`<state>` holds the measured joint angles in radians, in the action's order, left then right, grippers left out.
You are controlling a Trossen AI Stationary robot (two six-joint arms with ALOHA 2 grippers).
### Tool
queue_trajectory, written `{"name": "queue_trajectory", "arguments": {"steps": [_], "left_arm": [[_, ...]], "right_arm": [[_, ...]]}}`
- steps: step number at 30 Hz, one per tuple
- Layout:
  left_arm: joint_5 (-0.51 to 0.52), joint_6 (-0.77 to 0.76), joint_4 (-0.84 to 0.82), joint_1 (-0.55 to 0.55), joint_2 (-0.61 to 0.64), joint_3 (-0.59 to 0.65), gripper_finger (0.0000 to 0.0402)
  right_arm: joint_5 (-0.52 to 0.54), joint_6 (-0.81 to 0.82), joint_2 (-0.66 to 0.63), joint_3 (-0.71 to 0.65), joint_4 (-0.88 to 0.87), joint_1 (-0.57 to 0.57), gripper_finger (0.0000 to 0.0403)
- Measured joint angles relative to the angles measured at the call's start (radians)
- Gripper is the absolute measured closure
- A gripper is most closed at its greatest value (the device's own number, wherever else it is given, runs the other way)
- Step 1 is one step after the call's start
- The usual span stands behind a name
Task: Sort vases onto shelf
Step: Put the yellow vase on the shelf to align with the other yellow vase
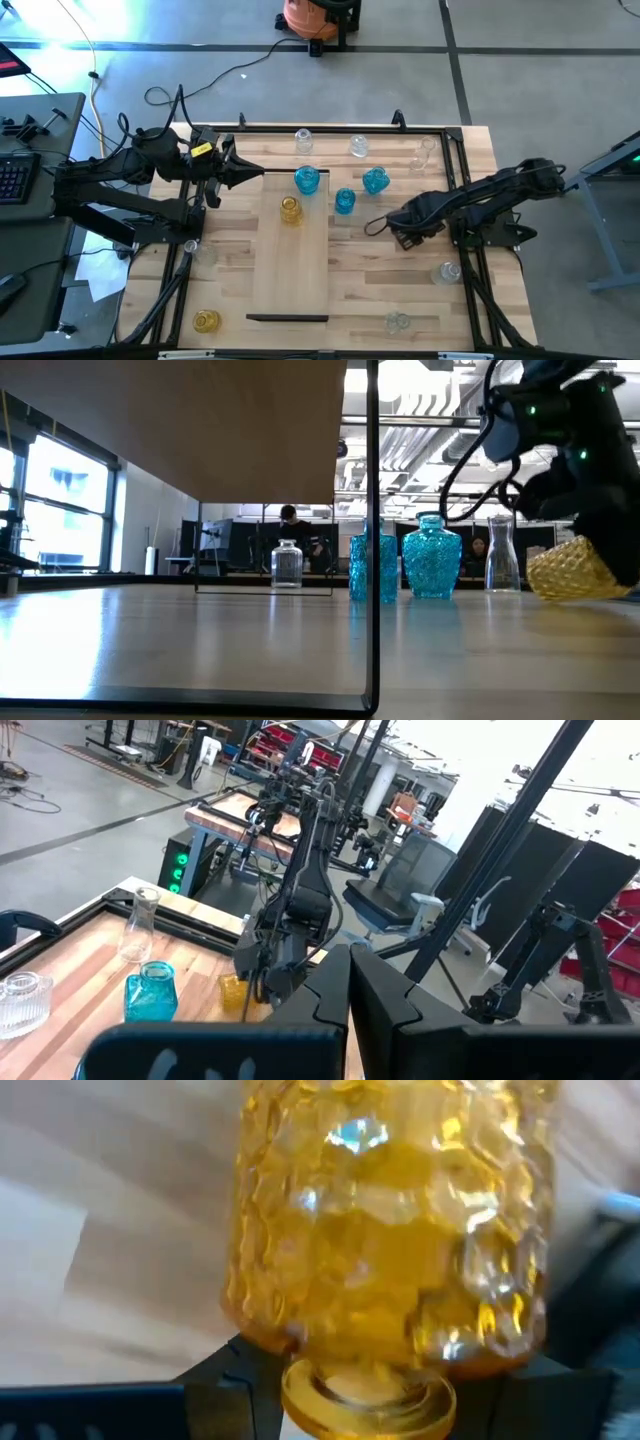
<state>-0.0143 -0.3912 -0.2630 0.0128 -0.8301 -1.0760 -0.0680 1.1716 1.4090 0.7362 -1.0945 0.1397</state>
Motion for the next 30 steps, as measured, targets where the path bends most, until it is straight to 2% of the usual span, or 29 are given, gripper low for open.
{"name": "queue_trajectory", "arguments": {"steps": [4, 10, 17, 24, 30], "left_arm": [[0.0, 0.0, 0.0, 0.0, 0.0, 0.0, 0.0401], [0.0, 0.003, 0.0, 0.0, 0.0, 0.0, 0.0401], [0.0, 0.003, -0.001, 0.0, 0.0, 0.0, 0.0401], [0.0, 0.002, -0.002, 0.0, 0.0, 0.0, 0.0401], [-0.004, 0.002, -0.003, 0.0, 0.0, 0.0, 0.0401]], "right_arm": [[-0.029, -0.067, 0.0, 0.086, -0.121, 0.004, 0.0234], [-0.155, -0.197, 0.0, 0.227, -0.287, -0.024, 0.0234], [-0.168, -0.249, 0.0, 0.459, -0.461, -0.031, 0.0234], [-0.185, -0.223, 0.017, 0.718, -0.477, -0.031, 0.0234], [-0.18, -0.259, 0.12, 0.946, -0.478, -0.013, 0.0234]]}}
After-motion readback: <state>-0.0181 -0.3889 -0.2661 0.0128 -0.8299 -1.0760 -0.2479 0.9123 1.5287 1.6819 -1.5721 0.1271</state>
